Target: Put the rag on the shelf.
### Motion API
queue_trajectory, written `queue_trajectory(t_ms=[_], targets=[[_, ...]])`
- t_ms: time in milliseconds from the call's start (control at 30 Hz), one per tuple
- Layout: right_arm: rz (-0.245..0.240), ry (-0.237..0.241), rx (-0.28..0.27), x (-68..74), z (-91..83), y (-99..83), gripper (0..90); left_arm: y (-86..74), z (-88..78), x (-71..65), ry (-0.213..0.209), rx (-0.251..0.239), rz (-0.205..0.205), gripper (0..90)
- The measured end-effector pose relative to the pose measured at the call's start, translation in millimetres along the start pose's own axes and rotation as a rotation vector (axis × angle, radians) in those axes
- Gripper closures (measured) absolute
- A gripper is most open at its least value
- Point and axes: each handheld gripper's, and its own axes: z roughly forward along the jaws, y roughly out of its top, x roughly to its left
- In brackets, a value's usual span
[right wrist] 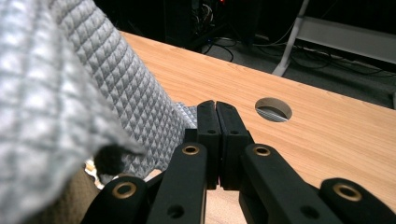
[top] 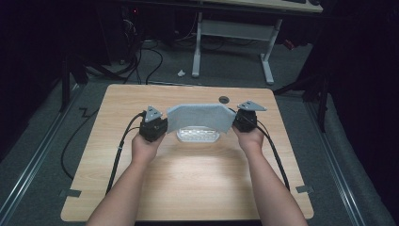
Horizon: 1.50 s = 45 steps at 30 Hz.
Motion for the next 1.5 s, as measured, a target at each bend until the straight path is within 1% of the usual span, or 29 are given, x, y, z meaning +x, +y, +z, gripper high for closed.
queue_trajectory(t_ms=[67,267,300,333,367,400,433,467,500,533,567,633,733,800,867,900,1033,1067,1100,1133,1167,1267,1300,1333,1367,1400,1467,1500], targets=[[-0.002,-0.002,0.002,1.0,0.1,-0.1,90.0,-0.3,-0.7,0.4,-0.001,-0.001,0.001,88.9],[-0.012,0.000,0.014,2.2,1.3,-2.2,89.4,-3.9,-2.1,2.4,0.000,0.000,-0.012,88.9],[-0.012,-0.001,0.015,2.6,1.5,-2.6,87.8,-4.4,-2.4,2.8,-0.001,-0.002,-0.014,88.7],[-0.012,-0.002,0.017,2.7,1.7,-2.8,84.2,-4.2,-3.4,3.3,0.001,-0.001,-0.013,87.7],[-0.019,-0.016,0.015,3.1,1.1,-2.2,77.6,-3.6,-6.0,5.0,0.023,-0.009,-0.018,79.3],[-0.019,-0.016,0.015,3.1,1.1,-2.2,77.6,-3.6,-6.0,5.0,0.023,-0.009,-0.018,75.3],[-0.022,-0.020,0.013,1.1,-1.3,-0.8,75.8,-3.6,-8.8,8.4,0.055,-0.010,-0.025,73.8],[-0.022,-0.020,0.013,1.1,-1.3,-0.8,75.8,-3.6,-8.8,8.4,0.055,-0.010,-0.025,71.9],[-0.024,-0.034,0.010,-1.6,-4.0,0.6,72.5,-3.7,-12.2,12.7,0.086,-0.011,-0.031,70.0],[-0.024,-0.034,0.010,-1.6,-4.0,0.6,72.5,-3.7,-12.2,12.7,0.086,-0.011,-0.031,68.7],[-0.012,-0.043,0.006,-4.7,-7.1,1.5,69.8,-3.5,-16.3,17.4,0.104,-0.016,-0.039,68.2],[-0.006,-0.055,0.000,-8.4,-10.1,1.8,67.7,-3.3,-20.0,21.2,0.113,-0.019,-0.045,67.3],[0.004,-0.066,-0.001,-11.8,-12.8,1.1,65.8,-3.4,-23.1,24.0,0.123,-0.016,-0.042,66.2],[0.015,-0.078,-0.014,-17.4,-17.0,-2.4,63.5,-3.9,-26.0,26.5,0.130,-0.015,-0.039,65.1],[0.029,-0.079,-0.004,-21.7,-19.0,-5.5,62.6,-4.7,-29.0,29.5,0.135,-0.013,-0.040,65.1],[0.026,-0.087,0.003,-23.3,-20.0,-6.8,62.0,-5.3,-30.3,31.0,0.138,-0.012,-0.043,65.1],[0.027,-0.094,0.007,-26.8,-23.9,-9.5,60.1,-8.3,-36.3,36.0,0.154,-0.005,-0.039,64.0],[0.028,-0.091,-0.010,-28.0,-27.7,-11.0,59.8,-9.3,-37.8,37.5,0.155,-0.003,-0.042,63.4],[0.028,-0.091,-0.010,-28.0,-27.7,-11.0,59.8,-10.5,-39.1,38.8,0.158,-0.002,-0.046,63.4],[0.036,-0.092,-0.014,-29.7,-31.3,-12.8,58.9,-13.1,-41.2,41.7,0.173,0.014,-0.054,62.7],[0.048,-0.091,-0.009,-30.5,-32.7,-14.0,58.3,-13.1,-41.2,41.7,0.173,0.014,-0.054,62.1],[0.038,-0.093,0.004,-32.9,-37.1,-17.4,56.0,-17.9,-46.2,44.1,0.184,0.022,-0.057,59.9],[0.036,-0.094,0.006,-32.9,-38.9,-18.2,55.2,-20.5,-49.7,44.6,0.183,0.028,-0.057,59.0],[0.036,-0.094,0.006,-32.9,-38.9,-18.2,55.2,-20.5,-49.7,44.6,0.183,0.028,-0.057,58.2],[0.031,-0.097,0.002,-32.9,-40.9,-18.9,55.0,-22.0,-51.9,44.6,0.185,0.023,-0.054,58.2],[0.031,-0.096,-0.024,-33.1,-46.3,-21.2,54.7,-24.6,-56.0,45.5,0.184,0.020,-0.060,56.9],[0.035,-0.097,-0.023,-33.3,-48.6,-22.0,53.7,-25.8,-58.0,46.3,0.180,0.020,-0.066,56.5],[0.033,-0.091,-0.012,-33.2,-52.3,-23.0,51.5,-27.1,-59.8,46.5,0.183,0.019,-0.065,55.1]])
